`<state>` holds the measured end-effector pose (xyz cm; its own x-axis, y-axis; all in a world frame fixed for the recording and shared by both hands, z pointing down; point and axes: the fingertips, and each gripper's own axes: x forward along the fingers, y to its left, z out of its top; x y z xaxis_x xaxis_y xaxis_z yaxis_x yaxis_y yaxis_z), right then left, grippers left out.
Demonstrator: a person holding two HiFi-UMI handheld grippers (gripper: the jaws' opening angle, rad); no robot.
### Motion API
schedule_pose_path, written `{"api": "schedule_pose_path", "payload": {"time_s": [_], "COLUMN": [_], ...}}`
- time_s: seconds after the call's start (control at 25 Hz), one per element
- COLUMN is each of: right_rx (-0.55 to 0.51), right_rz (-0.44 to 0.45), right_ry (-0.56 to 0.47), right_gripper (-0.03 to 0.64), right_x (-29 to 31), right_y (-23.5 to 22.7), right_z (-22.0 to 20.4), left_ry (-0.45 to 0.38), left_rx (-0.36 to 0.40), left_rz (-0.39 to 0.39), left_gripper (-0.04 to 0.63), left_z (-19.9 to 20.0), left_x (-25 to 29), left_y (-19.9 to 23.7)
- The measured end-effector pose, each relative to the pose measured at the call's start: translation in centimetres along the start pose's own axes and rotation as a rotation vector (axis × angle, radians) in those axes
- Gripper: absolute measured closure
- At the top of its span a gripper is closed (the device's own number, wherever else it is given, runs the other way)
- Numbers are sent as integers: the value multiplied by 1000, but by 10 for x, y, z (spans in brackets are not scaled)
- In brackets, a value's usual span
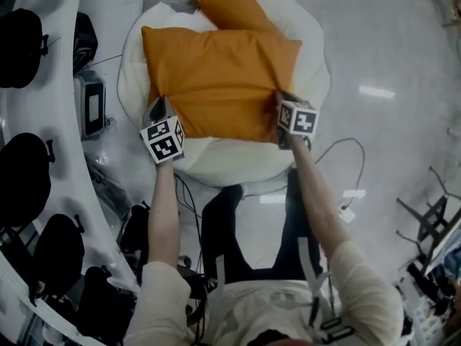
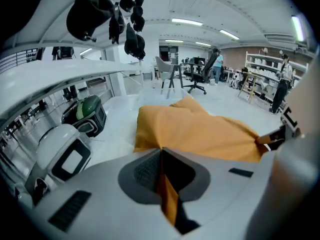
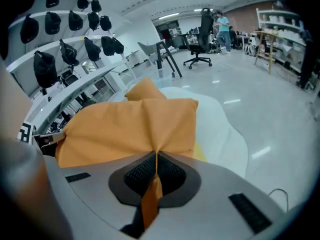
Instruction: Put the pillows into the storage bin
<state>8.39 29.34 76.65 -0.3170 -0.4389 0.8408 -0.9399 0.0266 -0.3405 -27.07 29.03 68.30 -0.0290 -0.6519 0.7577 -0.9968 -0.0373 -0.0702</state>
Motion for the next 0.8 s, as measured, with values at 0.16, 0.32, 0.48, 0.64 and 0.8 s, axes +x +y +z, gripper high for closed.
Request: {"api": "schedule_pose_path", "payload": {"time_s": [0.16, 0.32, 0.48, 0.64, 0.8], "right_rx": [-35, -30, -97, -229, -307], "right_rz": [-16, -15, 36, 88, 110], "right_ry": [-49, -74, -143, -233, -317], "right_gripper": [604, 604, 604, 604, 604], "right_x": [-71, -156, -243, -331, -398], "right_y": [3, -6, -17, -18, -25], "right_z": [29, 49, 86, 135, 165], "left_ry": [-26, -72, -156, -243, -325], "left_rx": [-40, -91, -109, -132, -136], "left_rz": [11, 53, 119, 192, 220], "left_gripper": [584, 584, 584, 584, 584], "left_z": [38, 71, 113, 151, 180], "left_x": [-63, -144, -227, -299, -349], "left_y": [-12, -44, -87, -121, -149]}}
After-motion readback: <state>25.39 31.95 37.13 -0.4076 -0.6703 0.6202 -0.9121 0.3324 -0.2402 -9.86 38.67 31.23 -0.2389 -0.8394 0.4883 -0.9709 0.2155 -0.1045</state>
